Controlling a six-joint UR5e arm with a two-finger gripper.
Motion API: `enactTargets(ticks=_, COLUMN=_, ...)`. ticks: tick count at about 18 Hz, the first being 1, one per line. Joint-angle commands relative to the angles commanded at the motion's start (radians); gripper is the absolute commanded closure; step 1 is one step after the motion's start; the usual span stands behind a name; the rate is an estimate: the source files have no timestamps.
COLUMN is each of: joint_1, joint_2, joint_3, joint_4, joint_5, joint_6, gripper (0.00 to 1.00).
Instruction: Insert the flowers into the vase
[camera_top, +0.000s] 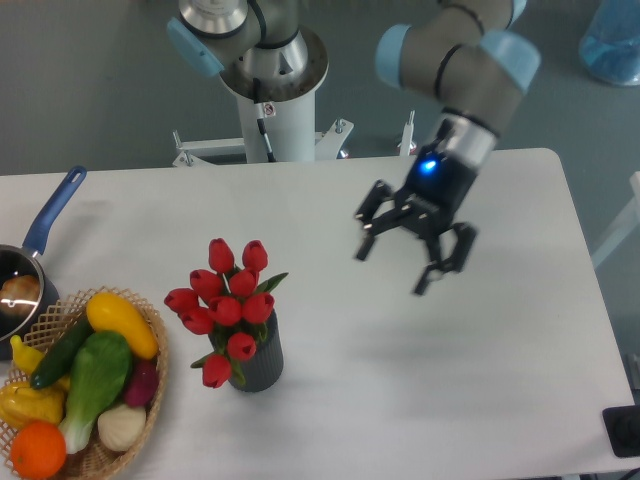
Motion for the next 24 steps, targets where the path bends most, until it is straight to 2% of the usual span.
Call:
enactTargets(ticks=2, joint_1=0.040, joint_2=0.022, joint_3=0.009, joint_4=0.000, joint_5=0.129, joint_6=-0.009, gripper=0.00)
enactTargets(ticks=4, joint_1=0.072, joint_2=0.023, joint_3=0.072, joint_4=-0.017, joint_5=0.245, joint_6=-0.003, gripper=0.00)
enactTargets(ticks=6, joint_1=0.071, joint_2=0.034, joint_3=0.106, joint_4=-0.041, joint_5=0.345, joint_6=-0.005, gripper=0.00)
enactTargets(ticks=10, joint_1=0.081, joint_2=0.086, joint_3=0.114, joint_4=-0.055, joint_5=0.494, joint_6=0.003, gripper=0.00)
enactTargets(ticks=12, joint_1=0.106, joint_2=0.121, joint_3=0.107, joint_4=-0.095, joint_5=0.583, joint_6=0.018, gripper=0.00)
enactTargets(ticks=16, joint_1=0.196, joint_2=0.170, joint_3=0.103, joint_4=-0.202, joint_5=0.663, joint_6=0.208, gripper=0.00)
enactTargets(ticks=19, joint_1=0.241, joint_2=0.186, joint_3=0.115, joint_4=-0.256, joint_5=0.668, joint_6=0.310, gripper=0.00)
enactTargets(ticks=24, joint_1=0.256, joint_2=0.193, joint_3=0.121, joint_4=-0.272, joint_5=0.665, joint_6=0.321, gripper=0.00)
